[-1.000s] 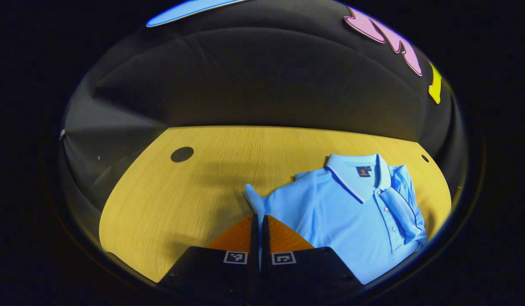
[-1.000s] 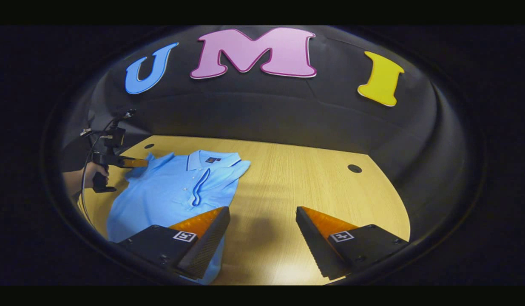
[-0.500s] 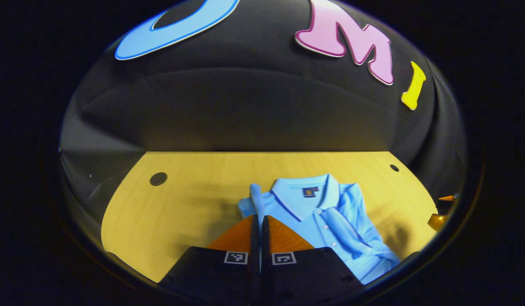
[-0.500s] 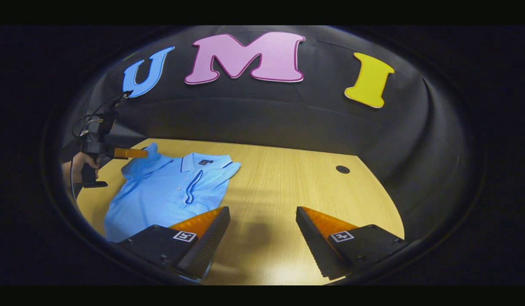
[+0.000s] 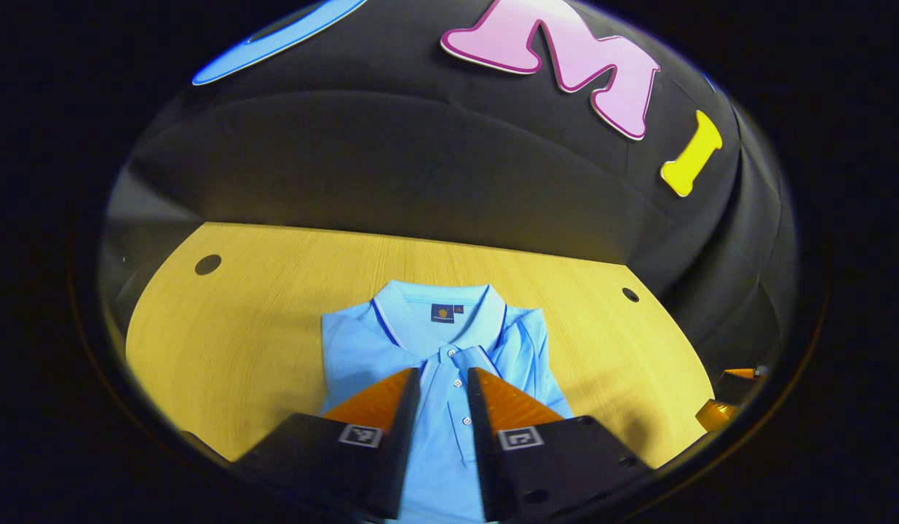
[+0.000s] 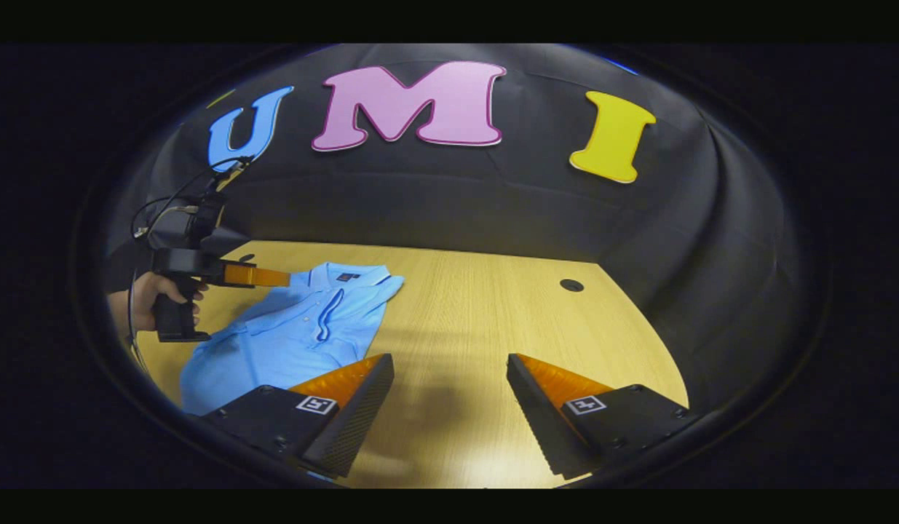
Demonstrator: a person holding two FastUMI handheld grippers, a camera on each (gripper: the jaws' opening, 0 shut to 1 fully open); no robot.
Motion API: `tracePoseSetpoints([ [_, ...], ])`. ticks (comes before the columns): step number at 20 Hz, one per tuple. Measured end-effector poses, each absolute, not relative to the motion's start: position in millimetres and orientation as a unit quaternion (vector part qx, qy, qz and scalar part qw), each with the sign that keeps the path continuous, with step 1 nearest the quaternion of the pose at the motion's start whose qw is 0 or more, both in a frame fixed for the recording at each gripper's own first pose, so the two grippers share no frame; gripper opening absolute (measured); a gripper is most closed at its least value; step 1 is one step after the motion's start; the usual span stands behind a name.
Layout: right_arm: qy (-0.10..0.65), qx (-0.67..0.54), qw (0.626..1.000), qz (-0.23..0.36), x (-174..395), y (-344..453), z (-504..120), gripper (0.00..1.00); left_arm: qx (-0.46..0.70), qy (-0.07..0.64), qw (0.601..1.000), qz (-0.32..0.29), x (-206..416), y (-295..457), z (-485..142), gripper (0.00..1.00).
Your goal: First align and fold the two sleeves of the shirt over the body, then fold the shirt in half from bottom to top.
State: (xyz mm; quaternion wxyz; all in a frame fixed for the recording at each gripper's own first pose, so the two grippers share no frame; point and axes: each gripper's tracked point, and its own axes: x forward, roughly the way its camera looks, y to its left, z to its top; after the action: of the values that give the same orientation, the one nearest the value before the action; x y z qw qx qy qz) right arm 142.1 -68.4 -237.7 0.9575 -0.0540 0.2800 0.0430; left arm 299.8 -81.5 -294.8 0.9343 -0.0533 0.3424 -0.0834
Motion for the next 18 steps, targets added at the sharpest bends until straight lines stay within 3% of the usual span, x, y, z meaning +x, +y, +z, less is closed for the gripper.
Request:
tracePoseSetpoints([
  [2,0.281,-0.045,0.958,0.04,131,-65,-234,0.98,-0.069,0.336,0.935,-0.085,288,-81,-288,0.63],
  [3,0.283,-0.043,0.957,0.039,125,-63,-234,0.98,-0.071,0.33,0.938,-0.083,281,-76,-282,0.72],
  [4,0.284,-0.041,0.957,0.039,117,-60,-233,0.98,-0.066,0.322,0.941,-0.08,269,-69,-274,0.96],
  [11,0.338,-0.013,0.939,0.057,33,-13,-253,0.98,0.02,0.302,0.95,-0.075,147,-23,-238,0.97],
  [18,0.417,0.011,0.907,0.064,-65,22,-308,0.98,0.035,0.374,0.924,-0.074,-5,-9,-283,0.98],
])
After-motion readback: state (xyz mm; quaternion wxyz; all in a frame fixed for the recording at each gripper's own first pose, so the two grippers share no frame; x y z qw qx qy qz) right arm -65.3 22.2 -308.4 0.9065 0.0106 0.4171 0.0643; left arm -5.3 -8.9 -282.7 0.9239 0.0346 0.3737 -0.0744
